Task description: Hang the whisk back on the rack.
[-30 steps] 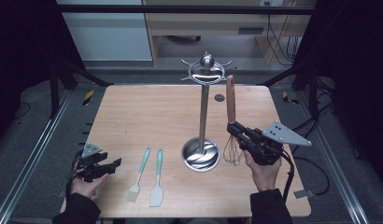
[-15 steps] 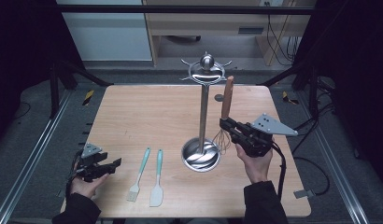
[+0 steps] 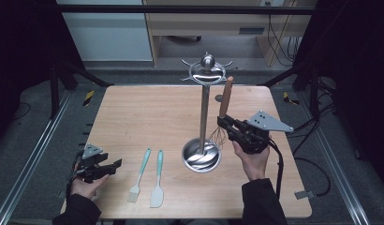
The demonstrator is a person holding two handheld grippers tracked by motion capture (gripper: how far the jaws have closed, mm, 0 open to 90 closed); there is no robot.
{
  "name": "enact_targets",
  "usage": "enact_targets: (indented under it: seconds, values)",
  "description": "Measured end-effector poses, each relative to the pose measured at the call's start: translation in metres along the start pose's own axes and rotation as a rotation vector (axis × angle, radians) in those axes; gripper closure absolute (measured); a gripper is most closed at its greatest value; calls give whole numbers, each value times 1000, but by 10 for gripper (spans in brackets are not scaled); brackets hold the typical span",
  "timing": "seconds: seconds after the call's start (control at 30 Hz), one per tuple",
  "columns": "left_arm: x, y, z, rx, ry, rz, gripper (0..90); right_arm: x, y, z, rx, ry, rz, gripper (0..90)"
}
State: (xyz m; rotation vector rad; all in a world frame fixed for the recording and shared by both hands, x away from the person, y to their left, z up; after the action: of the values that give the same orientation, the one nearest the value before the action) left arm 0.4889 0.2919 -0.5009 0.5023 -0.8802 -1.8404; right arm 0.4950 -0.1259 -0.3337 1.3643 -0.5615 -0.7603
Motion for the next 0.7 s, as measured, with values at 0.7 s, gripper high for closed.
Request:
enact_targets:
  seconds: [0.7]
  values:
    - [3, -1, -2, 22, 5, -80, 438, 12, -4, 31, -32, -130, 45, 585]
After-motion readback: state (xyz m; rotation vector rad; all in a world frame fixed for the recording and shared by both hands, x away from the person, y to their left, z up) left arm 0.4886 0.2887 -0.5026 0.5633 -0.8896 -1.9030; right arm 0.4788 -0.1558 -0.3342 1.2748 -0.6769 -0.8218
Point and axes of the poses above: each handheld gripper's, and its own axes: z roughly backward along the jaws, y roughly out of its top, x roughly to its right, the point moved 6 cm from there along -z, roughly forward along the jaws, and after that the axes turned 1 degree about -y, right-handed, at the moved point
